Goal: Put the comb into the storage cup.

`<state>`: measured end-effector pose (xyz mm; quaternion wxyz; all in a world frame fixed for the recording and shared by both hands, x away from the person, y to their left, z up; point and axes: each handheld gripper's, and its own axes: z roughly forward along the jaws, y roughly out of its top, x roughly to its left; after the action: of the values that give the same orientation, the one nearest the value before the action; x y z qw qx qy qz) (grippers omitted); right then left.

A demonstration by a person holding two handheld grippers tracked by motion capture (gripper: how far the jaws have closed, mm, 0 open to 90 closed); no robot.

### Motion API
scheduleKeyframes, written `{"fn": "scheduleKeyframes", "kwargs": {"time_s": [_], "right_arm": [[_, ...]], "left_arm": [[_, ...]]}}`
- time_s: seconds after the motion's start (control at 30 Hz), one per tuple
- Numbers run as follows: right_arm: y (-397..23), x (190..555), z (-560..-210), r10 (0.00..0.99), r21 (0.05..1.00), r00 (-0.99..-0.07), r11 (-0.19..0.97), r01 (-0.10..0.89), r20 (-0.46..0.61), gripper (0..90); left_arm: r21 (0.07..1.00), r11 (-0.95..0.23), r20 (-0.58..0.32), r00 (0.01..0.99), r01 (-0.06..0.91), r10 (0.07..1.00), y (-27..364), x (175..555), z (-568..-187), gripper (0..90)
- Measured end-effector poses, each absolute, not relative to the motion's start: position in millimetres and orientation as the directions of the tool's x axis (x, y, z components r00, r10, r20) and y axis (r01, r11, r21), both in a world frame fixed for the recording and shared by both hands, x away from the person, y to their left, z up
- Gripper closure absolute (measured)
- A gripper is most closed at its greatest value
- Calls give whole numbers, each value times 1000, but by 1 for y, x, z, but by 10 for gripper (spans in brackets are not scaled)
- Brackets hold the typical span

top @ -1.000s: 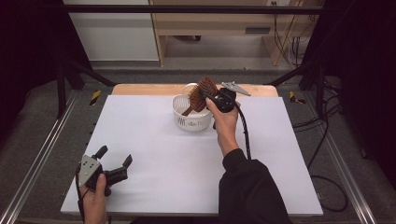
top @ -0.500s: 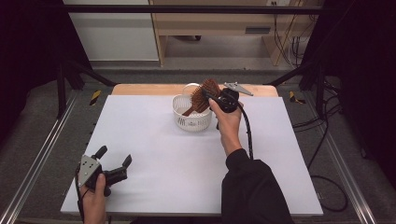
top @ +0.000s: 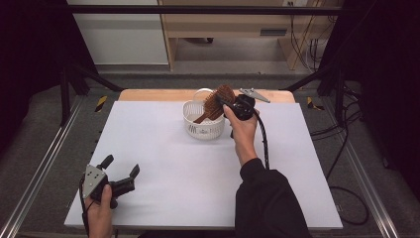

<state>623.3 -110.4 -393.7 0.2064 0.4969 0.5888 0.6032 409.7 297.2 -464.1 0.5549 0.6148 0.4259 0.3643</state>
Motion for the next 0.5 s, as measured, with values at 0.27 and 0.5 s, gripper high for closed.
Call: {"fn": "scheduleKeyframes", "kwargs": {"time_s": [0.27,0.5], "right_arm": [[-112,624,-395,835,914,-417,-223,339,359,397],[-112,624,-395,835,914,-417,-223,340,359,391]], "left_arm": [[993,-22,-24,372,119,928,297,410,-464,10],[993,-22,-24,371,119,928,298,410,-464,10]]}}
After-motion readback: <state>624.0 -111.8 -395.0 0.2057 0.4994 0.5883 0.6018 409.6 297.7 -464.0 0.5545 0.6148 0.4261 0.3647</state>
